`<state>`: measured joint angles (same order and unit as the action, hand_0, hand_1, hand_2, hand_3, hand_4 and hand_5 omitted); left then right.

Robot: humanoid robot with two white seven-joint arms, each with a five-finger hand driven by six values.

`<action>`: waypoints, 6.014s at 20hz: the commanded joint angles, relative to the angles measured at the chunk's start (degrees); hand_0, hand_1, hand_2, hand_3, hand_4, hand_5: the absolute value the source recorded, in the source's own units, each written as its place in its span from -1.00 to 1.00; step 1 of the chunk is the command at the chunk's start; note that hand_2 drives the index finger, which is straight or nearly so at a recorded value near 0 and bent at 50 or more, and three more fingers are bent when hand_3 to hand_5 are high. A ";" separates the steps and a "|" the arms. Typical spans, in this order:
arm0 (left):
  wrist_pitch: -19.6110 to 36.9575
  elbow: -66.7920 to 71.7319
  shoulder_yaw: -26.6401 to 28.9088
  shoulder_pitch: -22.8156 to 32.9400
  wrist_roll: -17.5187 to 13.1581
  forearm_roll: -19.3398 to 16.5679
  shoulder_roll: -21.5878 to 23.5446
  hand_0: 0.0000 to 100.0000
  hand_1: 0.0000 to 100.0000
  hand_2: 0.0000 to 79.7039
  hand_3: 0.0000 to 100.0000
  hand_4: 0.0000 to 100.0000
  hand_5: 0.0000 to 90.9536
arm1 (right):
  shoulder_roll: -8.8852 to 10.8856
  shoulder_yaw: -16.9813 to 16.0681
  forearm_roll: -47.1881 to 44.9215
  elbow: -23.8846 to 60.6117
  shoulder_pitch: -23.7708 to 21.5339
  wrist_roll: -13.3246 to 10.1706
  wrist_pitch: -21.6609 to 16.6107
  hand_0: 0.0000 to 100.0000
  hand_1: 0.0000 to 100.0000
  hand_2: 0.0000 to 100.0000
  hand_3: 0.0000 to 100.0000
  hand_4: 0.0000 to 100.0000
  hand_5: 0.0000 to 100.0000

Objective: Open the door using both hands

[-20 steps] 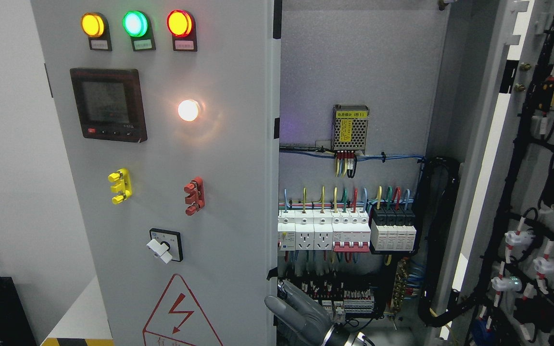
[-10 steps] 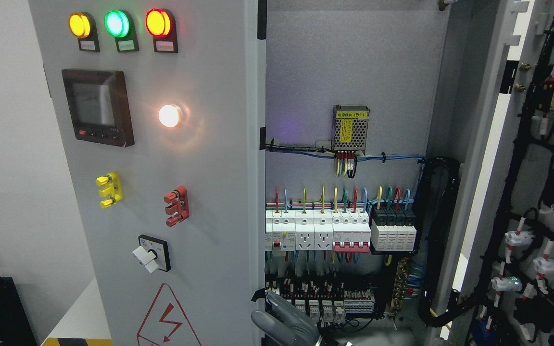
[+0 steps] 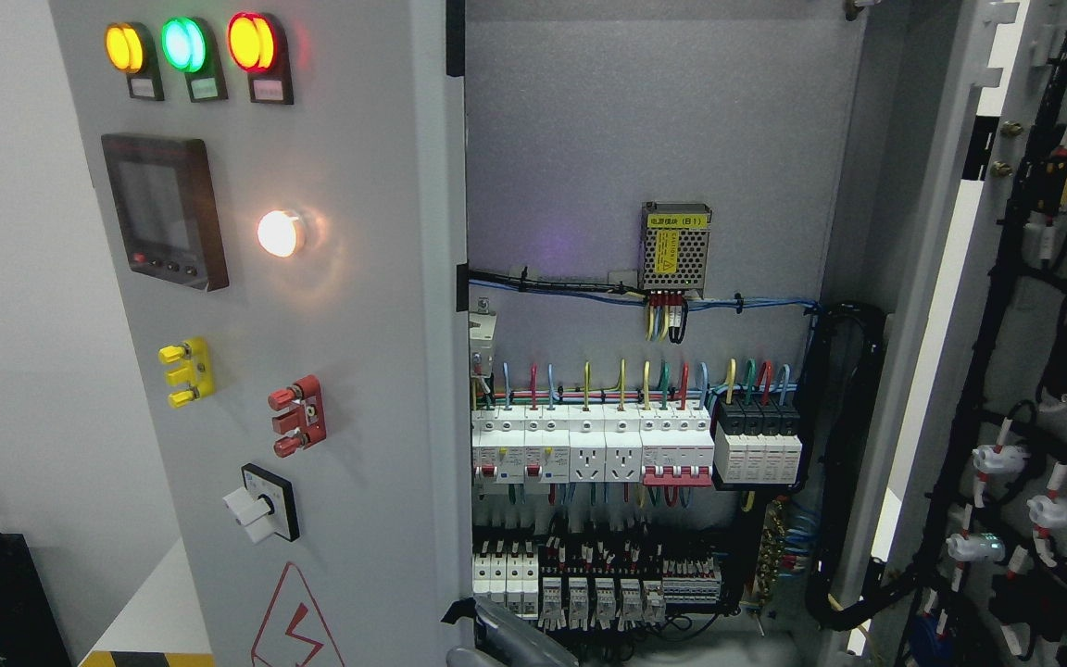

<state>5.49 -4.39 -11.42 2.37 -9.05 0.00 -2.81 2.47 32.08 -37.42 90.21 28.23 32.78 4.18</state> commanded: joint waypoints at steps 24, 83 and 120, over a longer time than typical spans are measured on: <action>0.04 0.09 0.00 -1.58 -0.01 0.88 0.27 -0.76 -0.22 -1.00 -1.00 -1.00 -1.00 | -3.25 11.69 -0.64 4.71 -0.02 2.73 6.01 -0.76 -0.22 -1.00 -1.00 -1.00 -1.00; 0.04 0.09 0.09 -1.40 -0.01 0.88 0.27 -0.76 -0.22 -1.00 -1.00 -1.00 -1.00 | 13.78 -11.95 2.35 7.60 -25.50 -8.25 -17.63 -0.76 -0.22 -1.00 -1.00 -1.00 -1.00; 10.38 -81.64 -1.93 16.09 -3.08 2.89 14.32 -0.76 -0.22 -1.00 -1.00 -1.00 -1.00 | 17.22 -26.89 4.55 28.45 -40.44 -13.00 -39.07 -0.76 -0.22 -1.00 -1.00 -1.00 -1.00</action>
<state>10.50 -43.24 -11.94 15.57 -10.88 0.61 2.92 18.83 11.86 -32.92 117.59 -10.70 19.95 -34.96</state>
